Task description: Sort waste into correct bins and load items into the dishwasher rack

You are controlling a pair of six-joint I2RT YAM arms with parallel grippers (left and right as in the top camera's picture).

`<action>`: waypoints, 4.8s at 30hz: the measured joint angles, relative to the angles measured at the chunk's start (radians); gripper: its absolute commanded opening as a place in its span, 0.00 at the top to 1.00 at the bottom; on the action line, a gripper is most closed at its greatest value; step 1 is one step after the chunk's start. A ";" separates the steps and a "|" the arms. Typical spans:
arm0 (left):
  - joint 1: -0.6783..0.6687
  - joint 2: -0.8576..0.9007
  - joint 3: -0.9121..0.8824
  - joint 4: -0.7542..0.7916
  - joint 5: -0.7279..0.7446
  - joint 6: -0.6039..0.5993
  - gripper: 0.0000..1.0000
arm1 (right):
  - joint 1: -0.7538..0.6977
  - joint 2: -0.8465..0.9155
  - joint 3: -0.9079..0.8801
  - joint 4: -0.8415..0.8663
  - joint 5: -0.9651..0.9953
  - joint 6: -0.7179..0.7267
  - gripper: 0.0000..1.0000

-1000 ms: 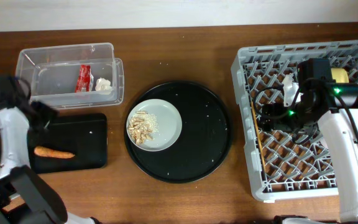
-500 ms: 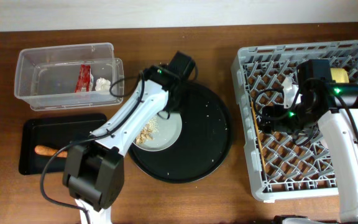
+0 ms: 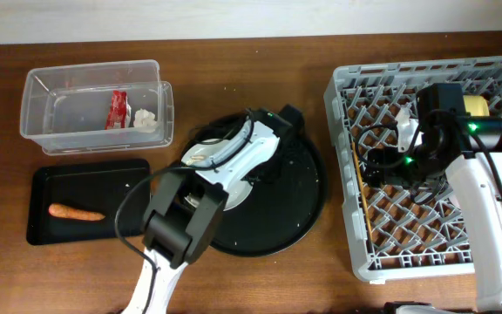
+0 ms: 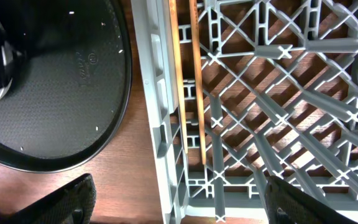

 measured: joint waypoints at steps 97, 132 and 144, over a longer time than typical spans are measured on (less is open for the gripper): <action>0.262 -0.565 -0.217 0.013 0.595 0.479 1.00 | 0.000 0.000 0.002 -0.050 0.019 0.000 0.13; 0.864 -0.745 -0.188 -0.187 0.245 0.236 0.01 | 0.465 0.560 0.003 0.458 -0.082 0.286 0.61; 0.864 -0.745 -0.188 -0.187 0.245 0.236 0.01 | 0.407 0.523 0.087 0.352 0.079 0.401 0.96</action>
